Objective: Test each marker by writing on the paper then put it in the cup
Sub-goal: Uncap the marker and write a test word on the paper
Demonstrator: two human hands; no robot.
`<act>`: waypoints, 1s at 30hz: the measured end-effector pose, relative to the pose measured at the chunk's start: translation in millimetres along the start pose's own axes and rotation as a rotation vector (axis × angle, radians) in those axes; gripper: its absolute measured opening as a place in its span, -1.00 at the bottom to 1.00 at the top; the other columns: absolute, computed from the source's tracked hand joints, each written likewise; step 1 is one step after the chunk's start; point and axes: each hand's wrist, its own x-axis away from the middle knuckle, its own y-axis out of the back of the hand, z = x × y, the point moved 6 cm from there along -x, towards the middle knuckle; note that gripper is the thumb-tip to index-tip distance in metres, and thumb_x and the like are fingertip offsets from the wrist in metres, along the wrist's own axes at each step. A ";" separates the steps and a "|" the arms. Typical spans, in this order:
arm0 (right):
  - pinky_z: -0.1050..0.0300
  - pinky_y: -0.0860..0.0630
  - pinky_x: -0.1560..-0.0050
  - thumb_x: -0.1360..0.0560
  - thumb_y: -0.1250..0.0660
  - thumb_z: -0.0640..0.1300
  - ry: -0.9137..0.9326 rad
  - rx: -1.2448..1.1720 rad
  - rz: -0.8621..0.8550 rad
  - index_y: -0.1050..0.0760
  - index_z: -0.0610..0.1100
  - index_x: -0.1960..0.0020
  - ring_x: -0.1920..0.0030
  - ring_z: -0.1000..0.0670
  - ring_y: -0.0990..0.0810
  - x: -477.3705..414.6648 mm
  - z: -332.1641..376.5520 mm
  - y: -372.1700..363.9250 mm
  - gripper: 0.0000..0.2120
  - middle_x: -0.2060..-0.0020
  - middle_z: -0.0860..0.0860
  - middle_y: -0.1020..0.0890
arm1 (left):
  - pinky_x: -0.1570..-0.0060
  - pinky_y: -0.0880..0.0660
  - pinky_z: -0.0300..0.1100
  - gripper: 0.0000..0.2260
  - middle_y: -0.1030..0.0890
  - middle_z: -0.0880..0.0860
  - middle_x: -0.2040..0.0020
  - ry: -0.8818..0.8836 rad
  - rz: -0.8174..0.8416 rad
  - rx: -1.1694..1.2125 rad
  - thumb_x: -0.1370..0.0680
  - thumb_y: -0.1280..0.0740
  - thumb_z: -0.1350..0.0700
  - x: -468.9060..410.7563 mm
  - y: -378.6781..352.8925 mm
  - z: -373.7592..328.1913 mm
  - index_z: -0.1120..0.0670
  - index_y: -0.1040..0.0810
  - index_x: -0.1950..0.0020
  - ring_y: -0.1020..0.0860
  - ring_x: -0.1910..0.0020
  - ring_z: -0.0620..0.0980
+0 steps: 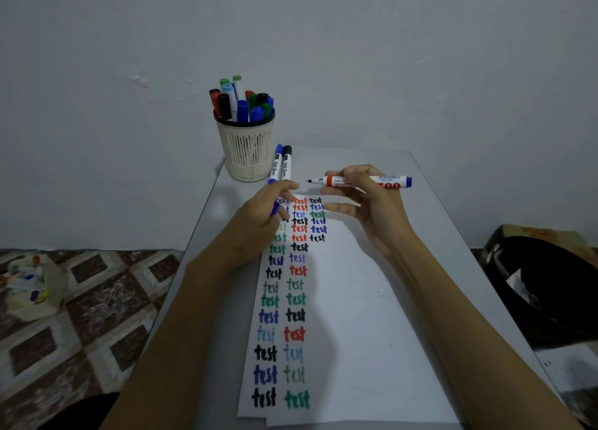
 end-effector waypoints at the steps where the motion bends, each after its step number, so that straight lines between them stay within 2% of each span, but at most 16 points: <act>1: 0.04 -0.65 0.26 -0.51 -0.32 -0.32 -0.011 0.029 -0.003 -0.48 -0.22 0.13 0.13 -0.15 -0.69 0.3 -0.6 -1.3 -0.94 0.09 -0.20 -0.68 | 0.00 -0.50 -0.31 -0.55 -0.47 -0.01 -0.13 0.000 -0.007 0.008 -0.51 -0.16 0.38 0.1 0.3 1.9 0.03 -0.32 -0.34 -0.54 0.01 -0.12; 4: 0.14 -0.61 0.37 -0.39 -0.43 -0.43 -0.027 0.126 -0.057 -0.45 -0.20 0.21 0.30 -0.06 -0.65 1.7 -3.3 -1.6 -0.79 0.26 -0.14 -0.66 | -0.03 -0.54 -0.23 -0.57 -0.50 0.01 -0.15 0.017 -0.026 0.097 -0.49 -0.31 0.32 0.1 3.6 8.3 0.01 -0.35 -0.30 -0.59 -0.01 -0.11; 6: 0.21 -0.53 0.47 -0.38 -0.41 -0.48 -0.037 0.161 -0.101 -0.41 -0.19 0.24 0.44 0.00 -0.56 3.2 -7.5 -1.3 -0.74 0.37 -0.12 -0.59 | -0.04 -0.56 -0.13 -0.59 -0.56 0.04 -0.06 0.024 -0.036 0.103 -0.45 -0.39 0.29 -0.2 5.1 11.8 0.02 -0.39 -0.23 -0.60 -0.01 -0.08; 8: 0.21 -0.52 0.49 -0.41 -0.35 -0.49 -0.069 0.121 -0.092 -0.41 -0.21 0.23 0.47 -0.01 -0.54 7.2 -15.7 -4.5 -0.77 0.39 -0.15 -0.56 | -0.03 -0.57 -0.07 -0.62 -0.59 0.07 -0.02 0.024 -0.044 0.097 -0.42 -0.43 0.27 -0.1 5.4 14.3 0.05 -0.43 -0.17 -0.61 0.00 -0.05; 11: 0.18 -0.45 0.55 -0.43 -0.36 -0.47 -0.081 0.056 -0.011 -0.38 -0.22 0.25 0.53 -0.05 -0.53 14.9 -26.2 -9.9 -0.77 0.46 -0.18 -0.54 | -0.02 -0.57 -0.09 -0.67 -0.60 0.09 -0.03 0.028 -0.057 0.091 -0.40 -0.45 0.25 -0.6 6.0 16.7 0.08 -0.48 -0.11 -0.61 0.00 -0.04; 14: 0.22 -0.34 0.58 -0.44 -0.40 -0.42 -0.020 0.159 -0.016 -0.33 -0.20 0.32 0.64 -0.03 -0.42 18.8 -27.5 -9.0 -0.70 0.55 -0.13 -0.48 | 0.05 -0.58 -0.18 -0.75 -0.61 0.07 -0.02 0.035 -0.064 0.074 -0.41 -0.44 0.25 -0.4 6.3 16.9 0.07 -0.52 -0.05 -0.61 0.03 -0.08; 17: 0.20 -0.33 0.52 -0.43 -0.39 -0.45 0.007 0.273 -0.040 -0.31 -0.19 0.36 0.63 -0.03 -0.35 19.0 -29.5 -10.2 -0.66 0.55 -0.09 -0.44 | 0.13 -0.53 -0.36 -0.76 -0.58 0.02 0.01 0.007 -0.076 0.018 -0.41 -0.43 0.27 0.0 6.8 14.6 0.07 -0.56 -0.03 -0.56 0.09 -0.20; 20: 0.19 -0.33 0.48 -0.42 -0.34 -0.49 -0.003 0.317 -0.035 -0.30 -0.19 0.36 0.61 0.02 -0.38 20.5 -31.8 -10.7 -0.67 0.50 -0.12 -0.44 | 0.19 -0.44 -0.47 -0.75 -0.55 -0.01 0.01 -0.034 -0.070 -0.041 -0.41 -0.44 0.26 -0.6 6.9 13.6 0.14 -0.59 -0.08 -0.52 0.17 -0.32; 27: 0.21 -0.37 0.51 -0.40 -0.33 -0.51 0.006 0.394 -0.006 -0.30 -0.21 0.34 0.57 0.03 -0.44 21.4 -31.6 -13.2 -0.68 0.46 -0.14 -0.48 | 0.23 -0.40 -0.53 -0.73 -0.52 0.00 0.02 -0.066 -0.059 -0.089 -0.41 -0.44 0.25 -2.0 5.3 14.3 0.19 -0.58 -0.10 -0.47 0.21 -0.44; 30: 0.21 -0.41 0.50 -0.40 -0.36 -0.48 0.038 0.475 0.006 -0.30 -0.21 0.33 0.44 -0.09 -0.58 21.2 -31.0 -14.3 -0.68 0.35 -0.31 -0.54 | 0.23 -0.39 -0.55 -0.74 -0.52 -0.01 0.02 -0.069 -0.054 -0.101 -0.42 -0.44 0.24 -2.2 5.2 15.5 0.19 -0.58 -0.10 -0.48 0.21 -0.44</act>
